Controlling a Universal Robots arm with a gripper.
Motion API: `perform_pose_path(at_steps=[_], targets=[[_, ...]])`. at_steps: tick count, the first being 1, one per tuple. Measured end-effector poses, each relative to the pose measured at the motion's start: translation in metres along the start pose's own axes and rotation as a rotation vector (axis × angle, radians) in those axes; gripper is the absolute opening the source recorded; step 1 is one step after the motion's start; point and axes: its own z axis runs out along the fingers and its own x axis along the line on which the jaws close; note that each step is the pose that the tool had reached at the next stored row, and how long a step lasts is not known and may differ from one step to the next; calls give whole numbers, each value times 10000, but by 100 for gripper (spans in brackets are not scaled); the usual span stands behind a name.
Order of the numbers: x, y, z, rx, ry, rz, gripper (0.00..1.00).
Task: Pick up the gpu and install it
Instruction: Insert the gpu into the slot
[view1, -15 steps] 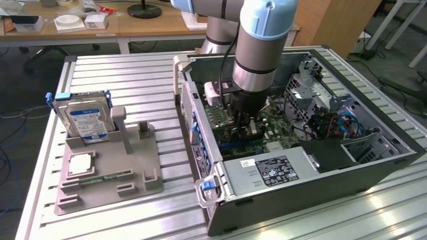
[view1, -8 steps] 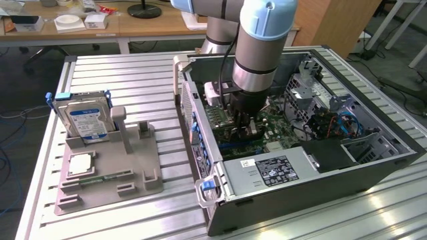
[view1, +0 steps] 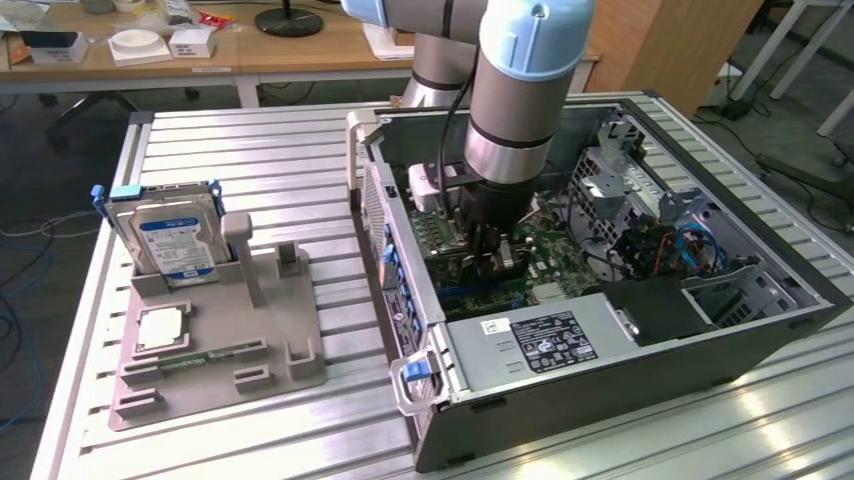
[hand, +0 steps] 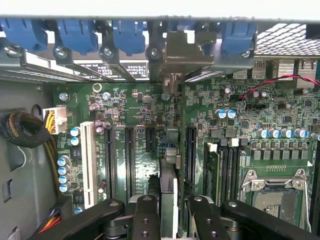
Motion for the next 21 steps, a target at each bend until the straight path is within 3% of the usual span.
perform_pose_path(at_steps=[21], targets=[[1,2,24,-2,-14,-34,27]])
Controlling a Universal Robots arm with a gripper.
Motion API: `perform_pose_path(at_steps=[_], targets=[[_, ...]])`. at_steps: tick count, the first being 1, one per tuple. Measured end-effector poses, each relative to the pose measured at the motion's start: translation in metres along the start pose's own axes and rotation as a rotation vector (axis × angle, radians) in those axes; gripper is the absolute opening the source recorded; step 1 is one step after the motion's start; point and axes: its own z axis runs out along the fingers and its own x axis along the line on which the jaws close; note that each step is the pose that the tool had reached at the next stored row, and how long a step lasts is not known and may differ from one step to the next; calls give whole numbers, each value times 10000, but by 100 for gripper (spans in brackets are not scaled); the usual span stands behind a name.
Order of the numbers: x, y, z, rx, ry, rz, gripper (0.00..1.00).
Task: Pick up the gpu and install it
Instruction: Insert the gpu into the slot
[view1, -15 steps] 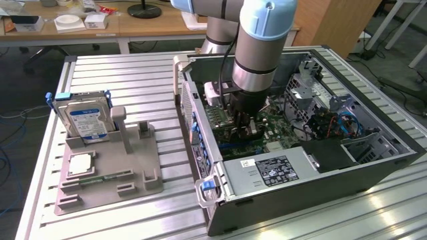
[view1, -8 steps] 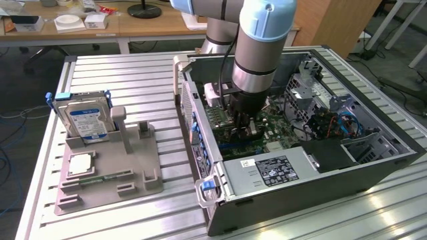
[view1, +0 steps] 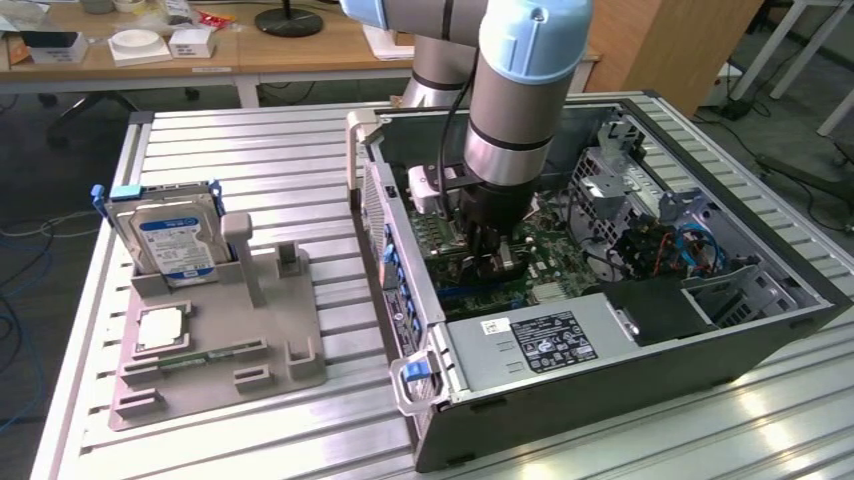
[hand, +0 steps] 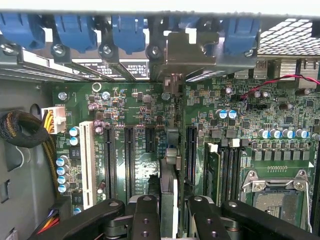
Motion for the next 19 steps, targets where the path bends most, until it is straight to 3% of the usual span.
perform_pose_path(at_steps=[19], targets=[[0,-8,10,2,0,-1,27]])
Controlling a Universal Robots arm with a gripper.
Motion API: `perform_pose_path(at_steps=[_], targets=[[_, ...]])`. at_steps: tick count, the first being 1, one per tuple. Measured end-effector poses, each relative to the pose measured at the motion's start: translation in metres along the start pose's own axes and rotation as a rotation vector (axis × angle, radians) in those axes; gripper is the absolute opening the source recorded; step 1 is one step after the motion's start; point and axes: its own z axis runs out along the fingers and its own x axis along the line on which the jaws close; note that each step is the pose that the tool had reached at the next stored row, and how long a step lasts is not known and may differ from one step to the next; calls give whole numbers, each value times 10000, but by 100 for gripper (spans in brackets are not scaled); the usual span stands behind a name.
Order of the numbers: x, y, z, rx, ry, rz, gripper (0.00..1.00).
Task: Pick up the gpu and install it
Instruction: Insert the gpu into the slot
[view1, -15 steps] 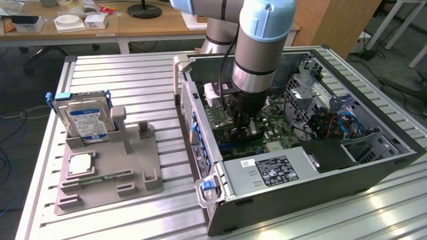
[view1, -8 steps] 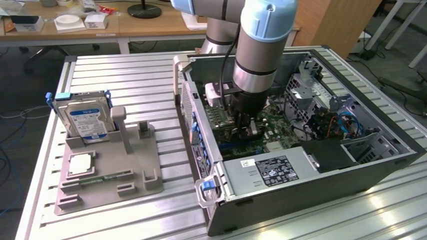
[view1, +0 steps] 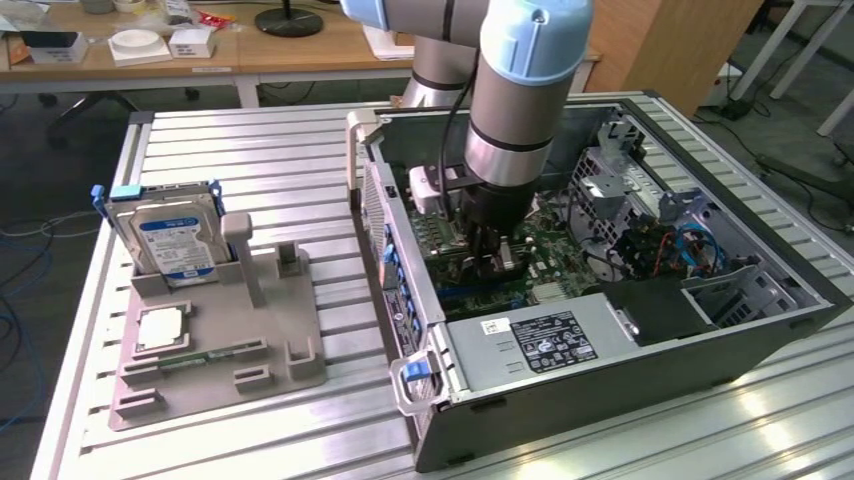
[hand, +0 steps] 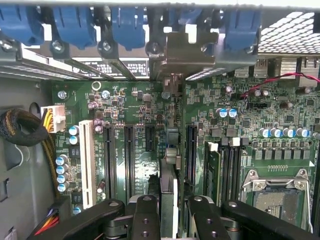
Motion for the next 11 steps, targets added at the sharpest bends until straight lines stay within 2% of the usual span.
perform_pose_path(at_steps=[11], targets=[[1,-2,8,-4,0,1,27]])
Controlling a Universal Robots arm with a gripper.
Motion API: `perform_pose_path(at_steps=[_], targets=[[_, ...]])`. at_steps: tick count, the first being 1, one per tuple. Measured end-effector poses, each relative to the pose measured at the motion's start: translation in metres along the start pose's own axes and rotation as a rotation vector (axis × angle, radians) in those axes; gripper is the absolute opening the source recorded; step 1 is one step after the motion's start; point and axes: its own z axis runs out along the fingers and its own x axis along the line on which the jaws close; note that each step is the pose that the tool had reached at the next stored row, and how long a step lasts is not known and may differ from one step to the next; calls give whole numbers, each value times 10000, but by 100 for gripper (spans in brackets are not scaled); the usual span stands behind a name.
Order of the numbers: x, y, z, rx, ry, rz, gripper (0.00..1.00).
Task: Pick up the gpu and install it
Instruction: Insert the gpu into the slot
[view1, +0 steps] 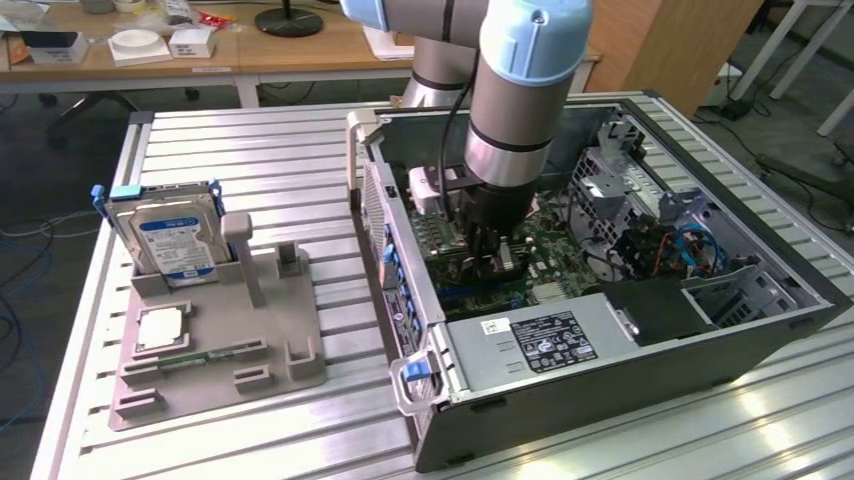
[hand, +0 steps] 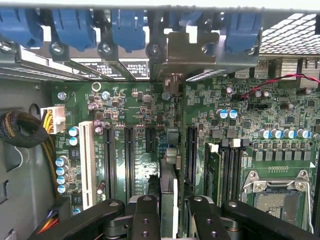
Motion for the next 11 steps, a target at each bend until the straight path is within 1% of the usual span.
perform_pose_path(at_steps=[11], targets=[[0,-10,10,2,-1,0,27]])
